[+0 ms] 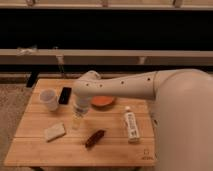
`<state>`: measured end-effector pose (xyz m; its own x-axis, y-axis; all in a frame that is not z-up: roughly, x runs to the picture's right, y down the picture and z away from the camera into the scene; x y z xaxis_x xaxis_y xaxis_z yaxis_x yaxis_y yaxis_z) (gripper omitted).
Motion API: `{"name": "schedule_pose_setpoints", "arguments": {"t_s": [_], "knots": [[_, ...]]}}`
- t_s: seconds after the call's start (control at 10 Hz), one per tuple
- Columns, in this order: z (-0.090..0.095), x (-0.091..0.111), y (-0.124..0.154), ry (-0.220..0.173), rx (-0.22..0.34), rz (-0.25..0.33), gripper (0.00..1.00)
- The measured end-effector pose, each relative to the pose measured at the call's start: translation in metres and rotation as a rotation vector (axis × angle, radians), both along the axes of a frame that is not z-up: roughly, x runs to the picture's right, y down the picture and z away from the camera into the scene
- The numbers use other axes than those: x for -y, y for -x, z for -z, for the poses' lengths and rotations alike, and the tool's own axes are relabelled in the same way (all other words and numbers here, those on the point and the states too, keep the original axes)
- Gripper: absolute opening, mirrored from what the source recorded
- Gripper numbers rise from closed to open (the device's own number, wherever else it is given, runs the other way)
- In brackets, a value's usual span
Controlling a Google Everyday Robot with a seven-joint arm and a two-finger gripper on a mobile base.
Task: Place the pepper on the white sponge
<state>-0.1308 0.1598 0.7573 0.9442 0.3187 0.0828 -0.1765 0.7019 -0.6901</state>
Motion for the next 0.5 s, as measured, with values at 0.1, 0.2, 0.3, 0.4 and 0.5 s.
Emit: {"name": "schedule_pose_setpoints", "arguments": {"t_s": [0.1, 0.2, 0.3, 0.4, 0.5], "knots": [[0.004, -0.01, -0.014, -0.006, -0.011, 0.002, 0.8], [0.006, -0.018, -0.03, -0.014, -0.025, 0.002, 0.8], [0.008, -0.027, -0.045, -0.018, -0.036, 0.002, 0.8], [0.009, -0.036, -0.054, -0.021, -0.044, 0.009, 0.8], [0.008, -0.043, -0.058, -0.023, -0.049, 0.022, 0.8]]}}
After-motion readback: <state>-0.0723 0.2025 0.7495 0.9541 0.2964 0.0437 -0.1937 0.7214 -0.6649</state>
